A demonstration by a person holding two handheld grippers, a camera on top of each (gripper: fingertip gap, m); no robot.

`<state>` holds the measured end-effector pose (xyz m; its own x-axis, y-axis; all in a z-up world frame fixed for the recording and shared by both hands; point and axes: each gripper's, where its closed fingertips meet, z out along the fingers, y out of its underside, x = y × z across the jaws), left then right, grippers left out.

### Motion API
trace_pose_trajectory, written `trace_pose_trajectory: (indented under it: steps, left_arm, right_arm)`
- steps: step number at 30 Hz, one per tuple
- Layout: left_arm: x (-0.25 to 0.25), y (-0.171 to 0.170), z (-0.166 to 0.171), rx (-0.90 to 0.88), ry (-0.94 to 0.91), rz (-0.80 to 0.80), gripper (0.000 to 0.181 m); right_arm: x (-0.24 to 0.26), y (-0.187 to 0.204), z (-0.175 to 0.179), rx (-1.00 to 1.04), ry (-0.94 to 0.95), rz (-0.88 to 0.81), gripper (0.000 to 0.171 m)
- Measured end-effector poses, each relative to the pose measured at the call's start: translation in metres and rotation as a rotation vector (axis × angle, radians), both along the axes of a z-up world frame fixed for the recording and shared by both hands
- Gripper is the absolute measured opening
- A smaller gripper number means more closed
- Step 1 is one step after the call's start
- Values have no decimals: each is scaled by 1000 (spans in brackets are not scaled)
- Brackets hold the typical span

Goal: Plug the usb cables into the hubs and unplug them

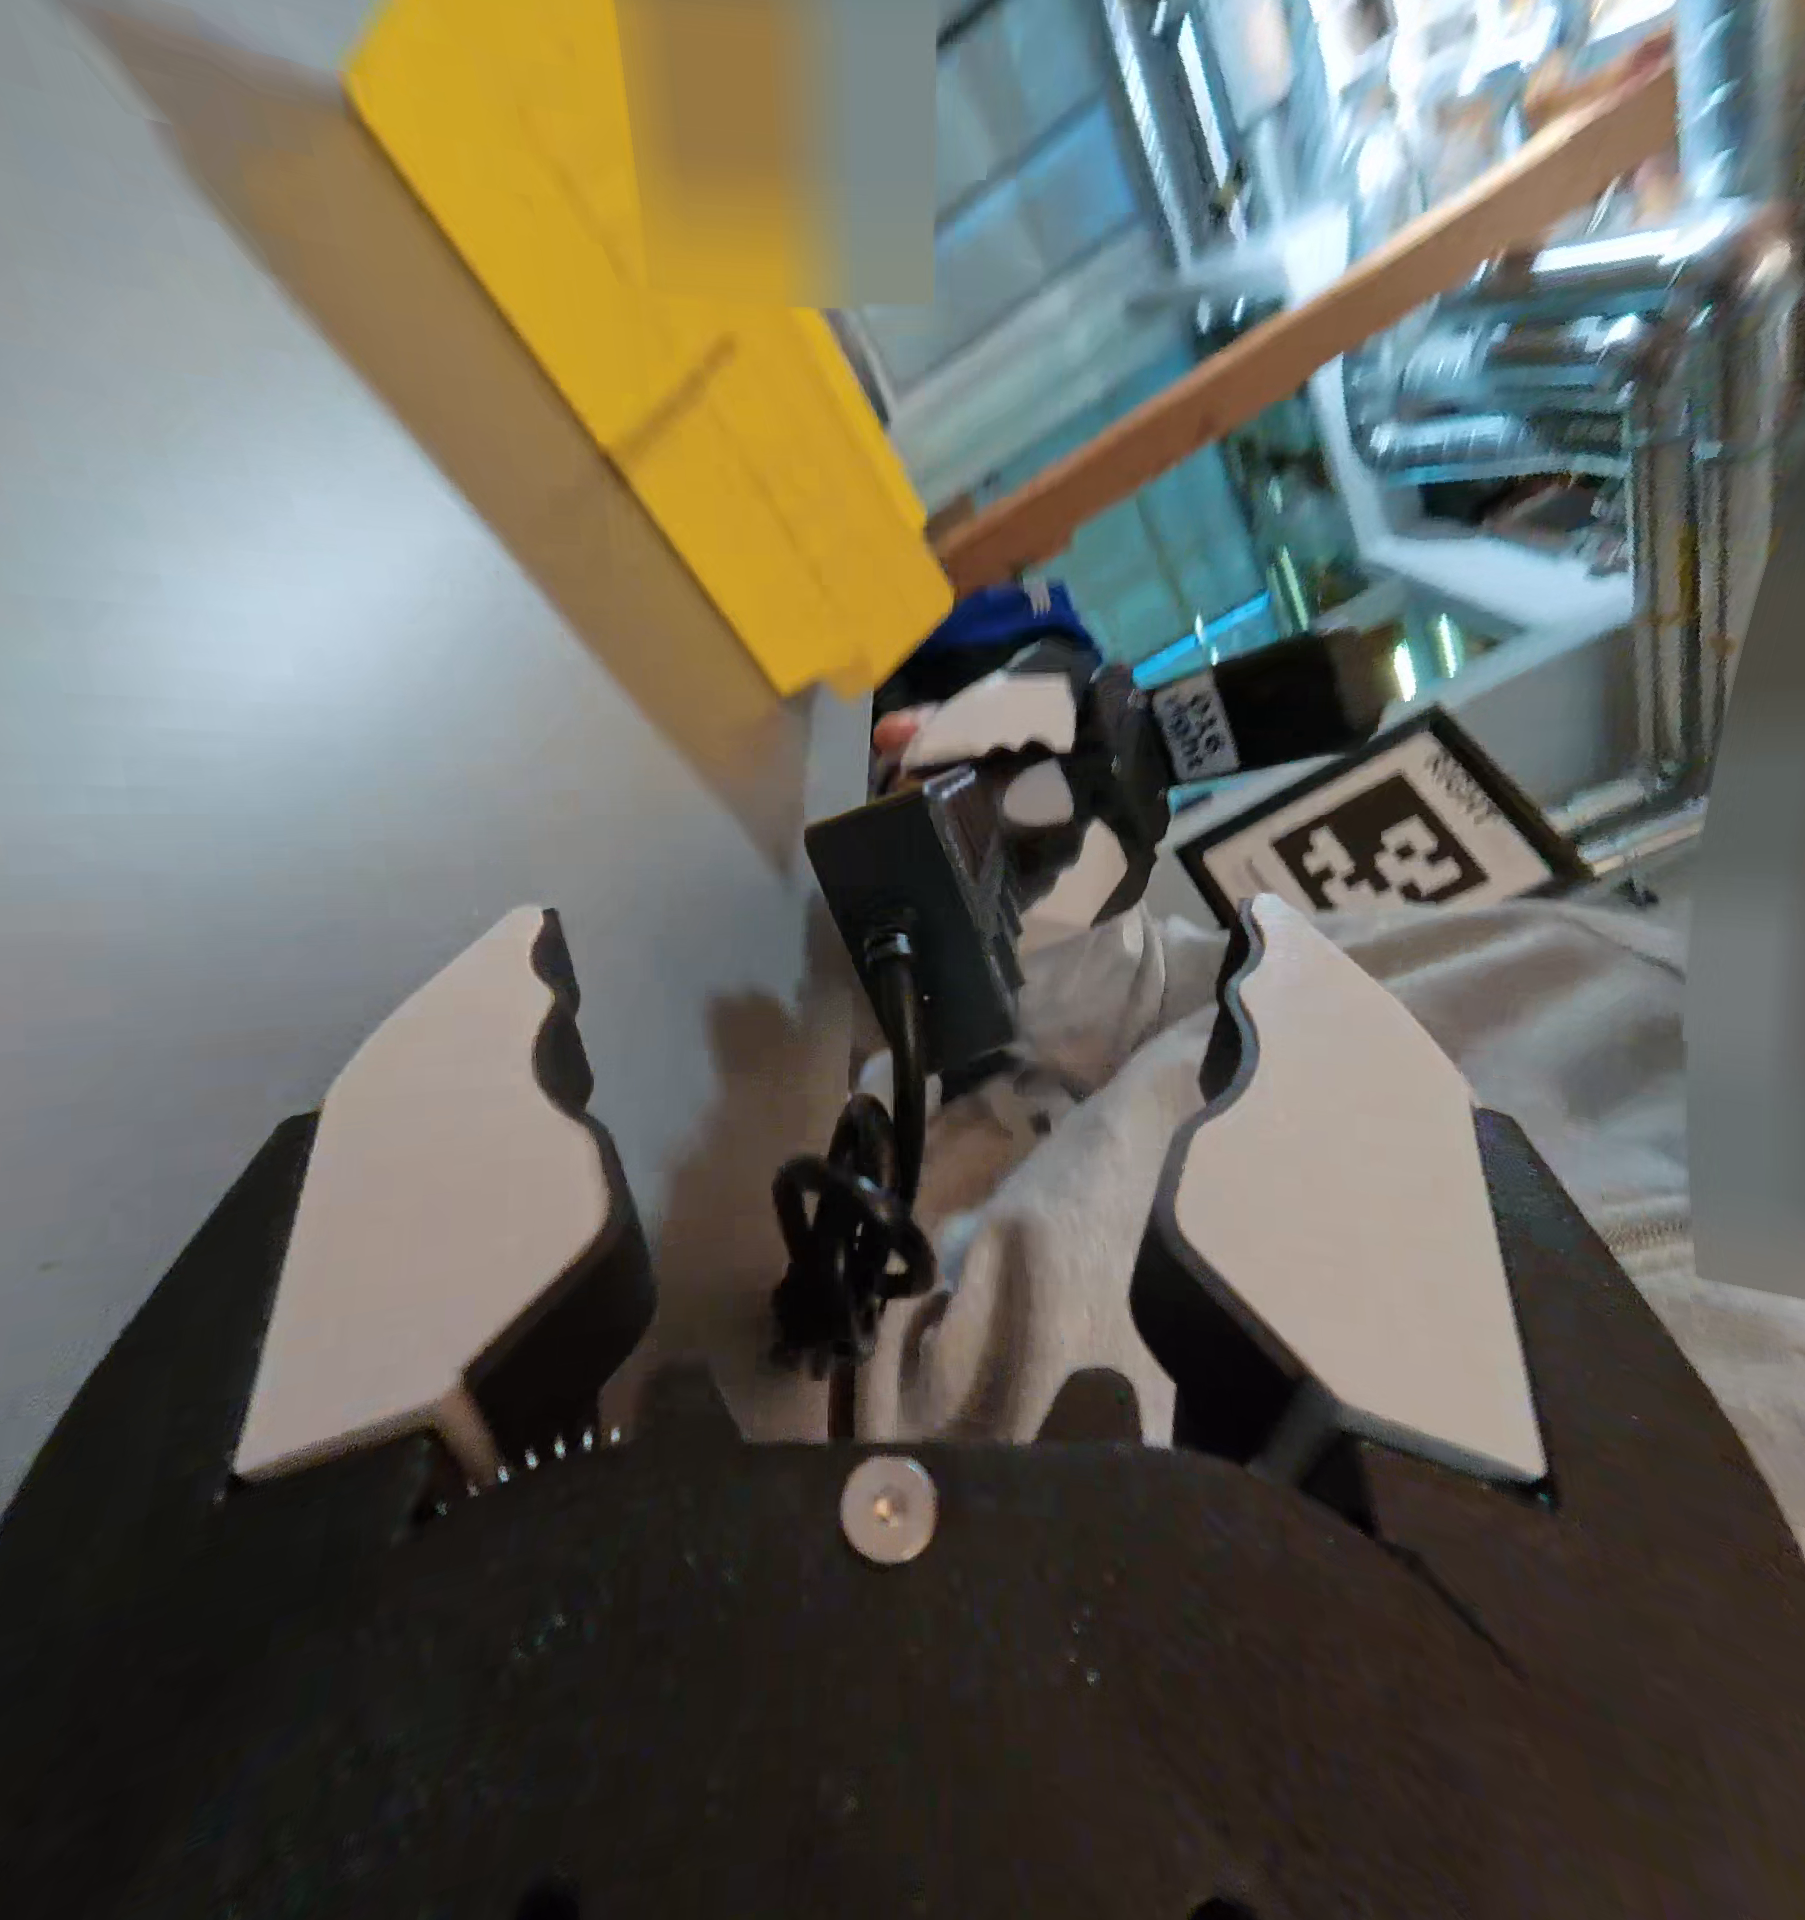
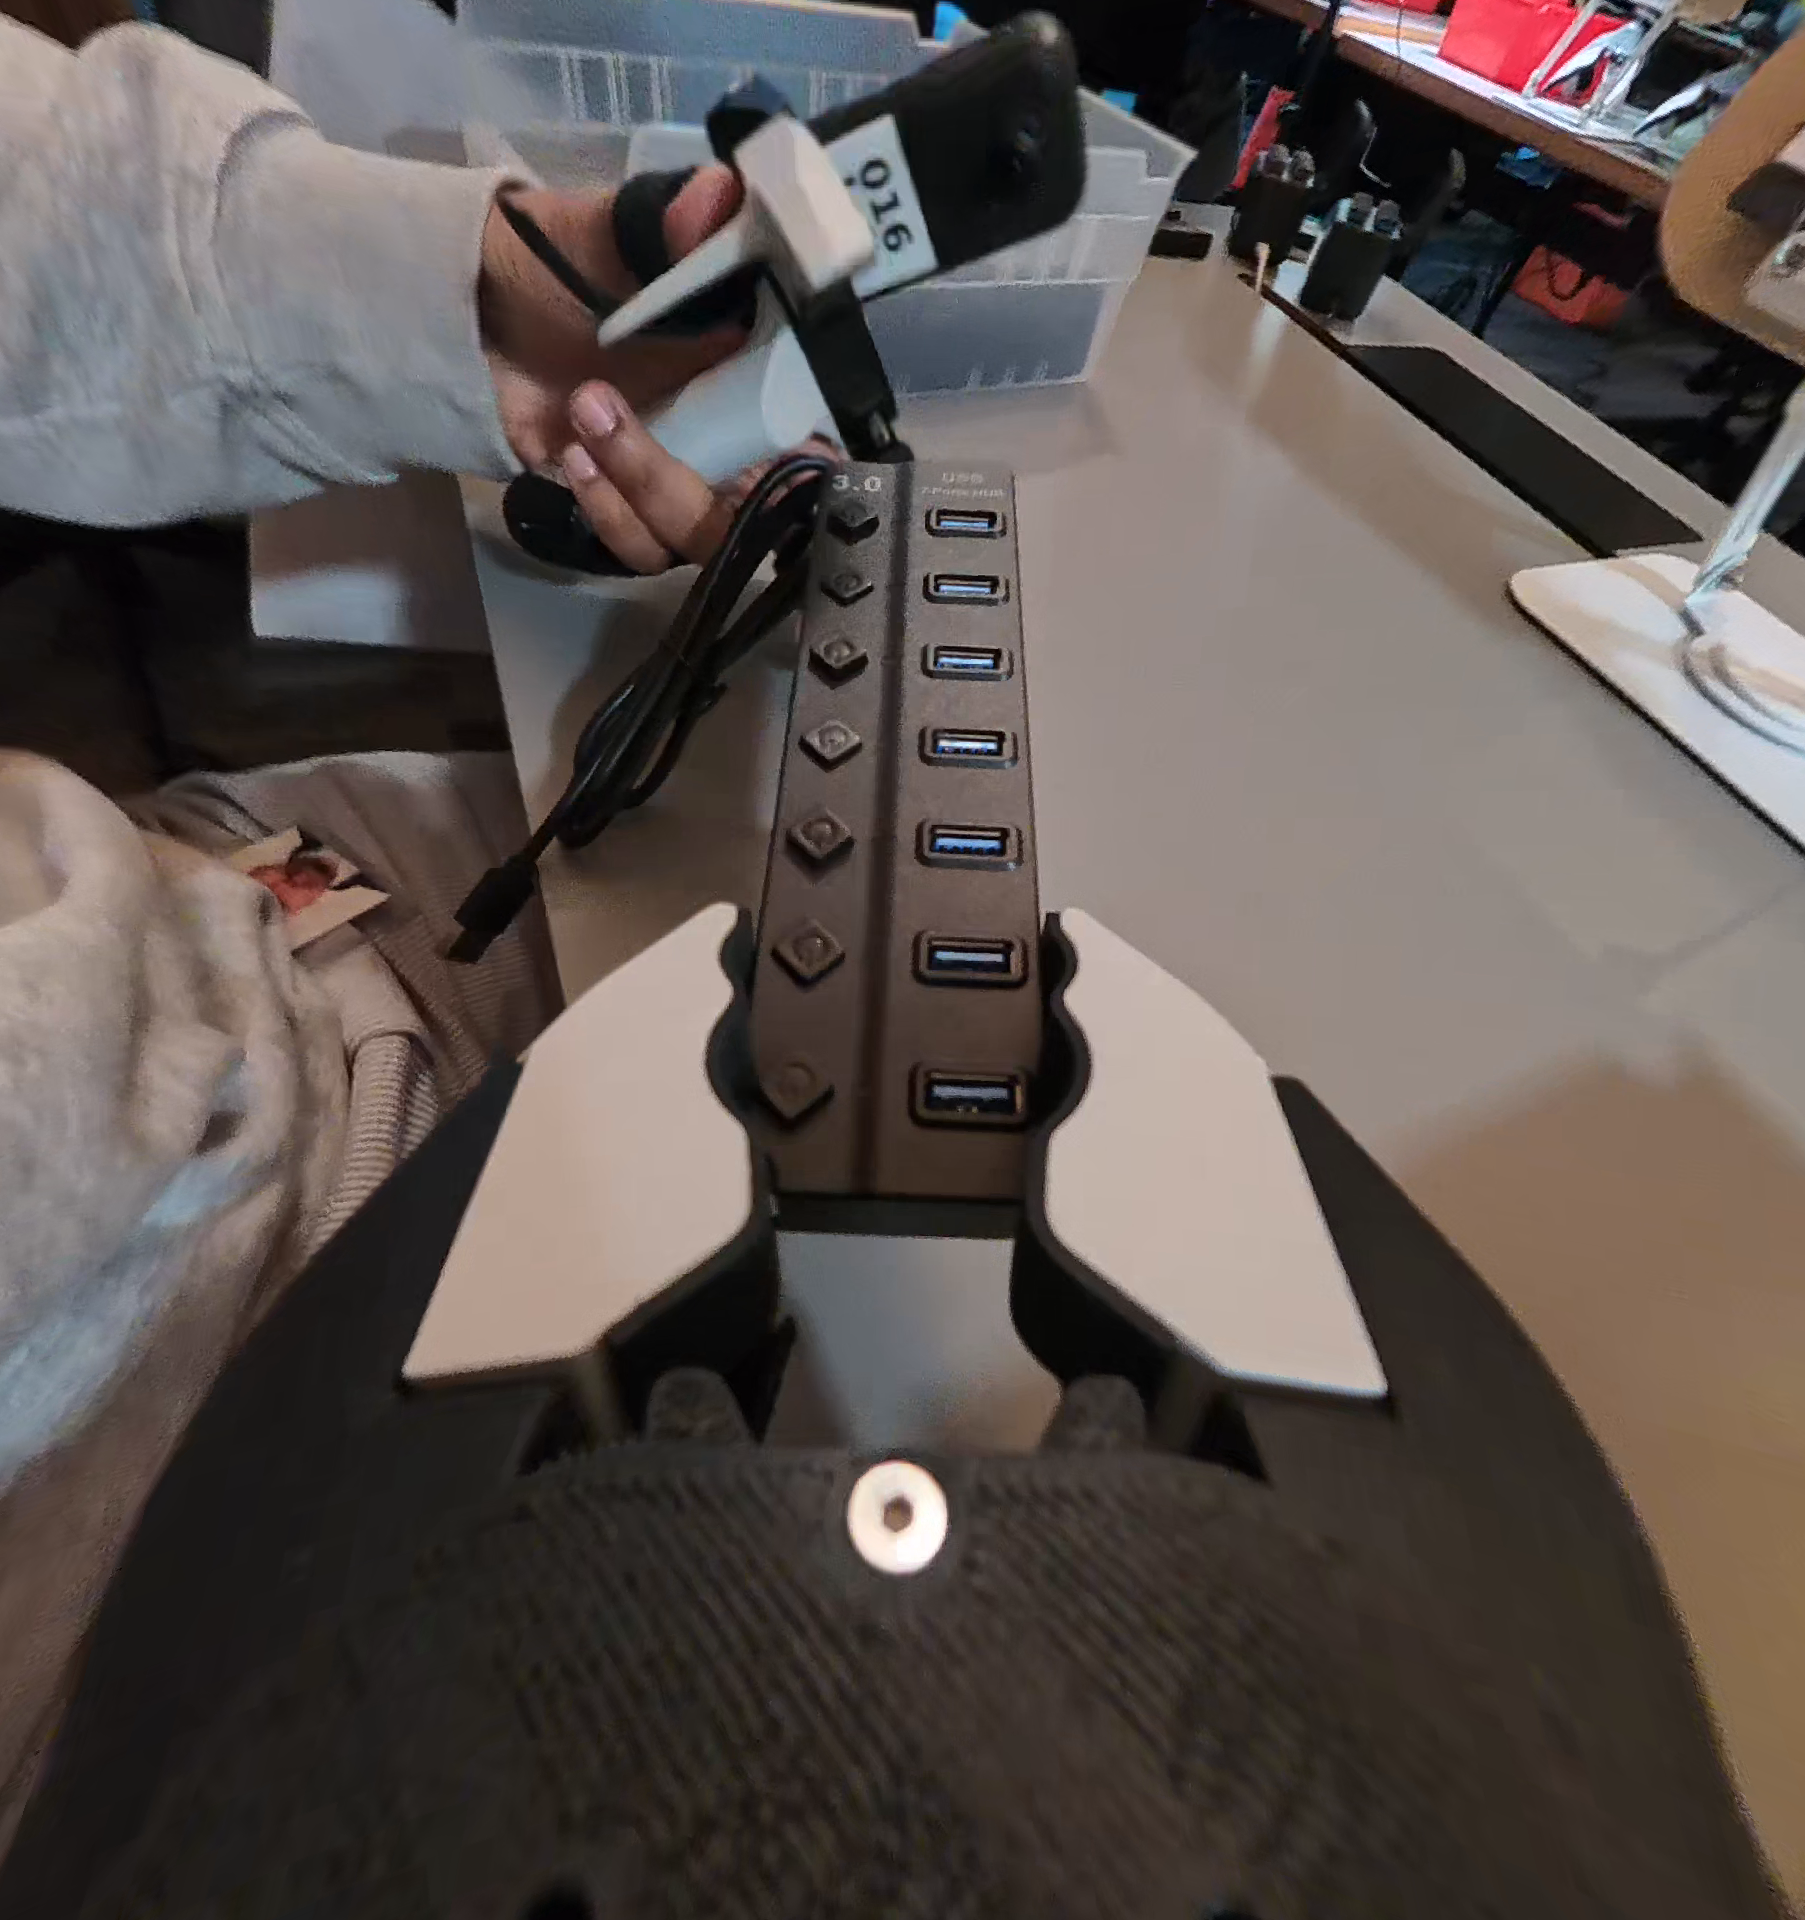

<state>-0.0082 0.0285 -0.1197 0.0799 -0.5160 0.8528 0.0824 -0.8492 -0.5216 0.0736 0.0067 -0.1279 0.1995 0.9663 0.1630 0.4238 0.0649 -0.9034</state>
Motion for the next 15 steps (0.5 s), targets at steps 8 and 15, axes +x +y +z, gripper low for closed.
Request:
trace_pose_trajectory:
  steps: [8,15]
  left_arm:
    - [29,-30,-1,-100,-75,-176,29]
    - [16,-1,10,-89,-129,51,27]
  right_arm:
    - [-1,1,5,82,36,-1,53]
    - [17,44,1,117,23,-271,60]
